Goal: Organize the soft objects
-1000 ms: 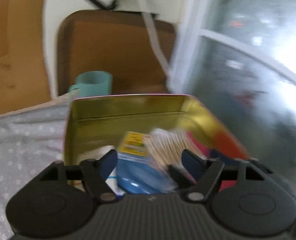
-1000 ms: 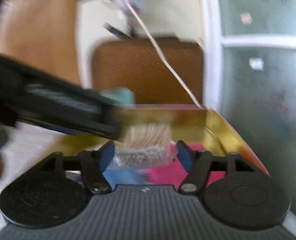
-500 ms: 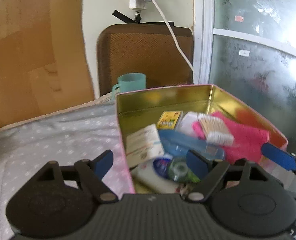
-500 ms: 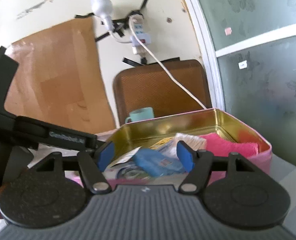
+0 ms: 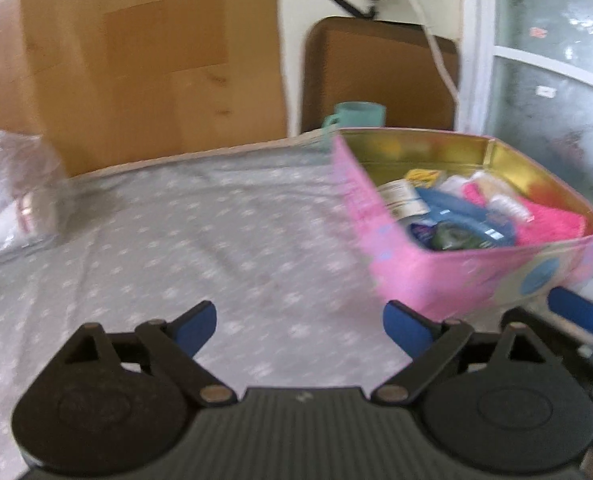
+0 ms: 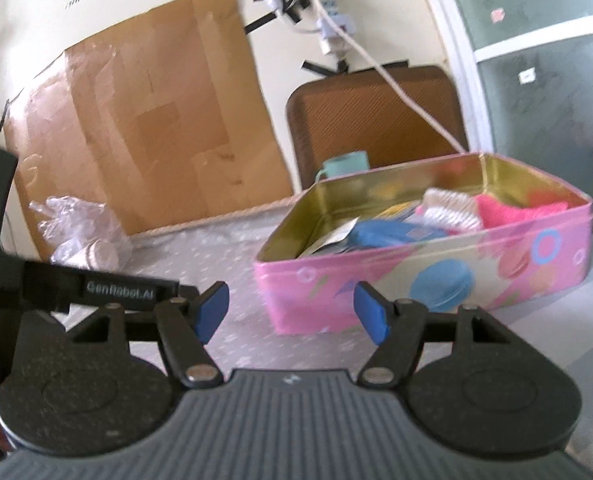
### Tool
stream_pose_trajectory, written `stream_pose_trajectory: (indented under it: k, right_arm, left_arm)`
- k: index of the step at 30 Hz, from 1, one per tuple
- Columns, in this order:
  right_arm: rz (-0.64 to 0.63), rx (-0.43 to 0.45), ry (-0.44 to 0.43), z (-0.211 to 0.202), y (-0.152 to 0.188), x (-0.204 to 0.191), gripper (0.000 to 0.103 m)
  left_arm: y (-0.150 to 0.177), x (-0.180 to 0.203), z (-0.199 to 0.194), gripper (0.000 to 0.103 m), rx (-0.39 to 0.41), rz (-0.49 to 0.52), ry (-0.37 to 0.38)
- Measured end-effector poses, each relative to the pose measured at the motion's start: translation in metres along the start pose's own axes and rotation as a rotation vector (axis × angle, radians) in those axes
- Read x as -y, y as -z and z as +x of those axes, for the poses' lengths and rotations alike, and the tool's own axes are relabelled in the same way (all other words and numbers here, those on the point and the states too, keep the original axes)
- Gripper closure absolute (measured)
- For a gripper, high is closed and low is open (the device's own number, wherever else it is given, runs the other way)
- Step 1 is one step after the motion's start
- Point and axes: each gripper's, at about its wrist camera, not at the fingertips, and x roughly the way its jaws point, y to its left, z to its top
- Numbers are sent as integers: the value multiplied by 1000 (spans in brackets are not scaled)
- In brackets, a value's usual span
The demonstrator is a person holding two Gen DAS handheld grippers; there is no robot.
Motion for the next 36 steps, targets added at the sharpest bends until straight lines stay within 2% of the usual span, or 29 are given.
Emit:
stream_pose_trajectory:
  k: [3,7,10,11,17,22,25,36]
  right_arm:
    - [-17,-20,-22,2,1,-13,32]
    - [-43,-22,-27,0,2,-30,31]
    - [-46,-20,-12,-5,1,-40,22]
    - [-41,-16,1,-8,0,-42,16]
    - [-34,-4,19,-25,8,-50,6]
    - [-73,-57,22,-30,30,-66,5]
    - [-82,-75,21,-32,34,-72,5]
    - [-64,-4,63,-51,26,-76,4]
  left_arm:
    - [13,-14,-7,1,8,-5,-51]
    - [24,-29,-16,0,1,-20,-90]
    - [30,-36,-23,0,-6,-27,-101]
    - [32,-38,-26,0,-2,-31,-105]
    - [50,-43,-45,0,43,-45,-112]
    - [68,-51,-57,0,89,-84,-135]
    - [74,-51,-61,0,63,-56,-115]
    - [80,-47,-80,0,65,-49,-129]
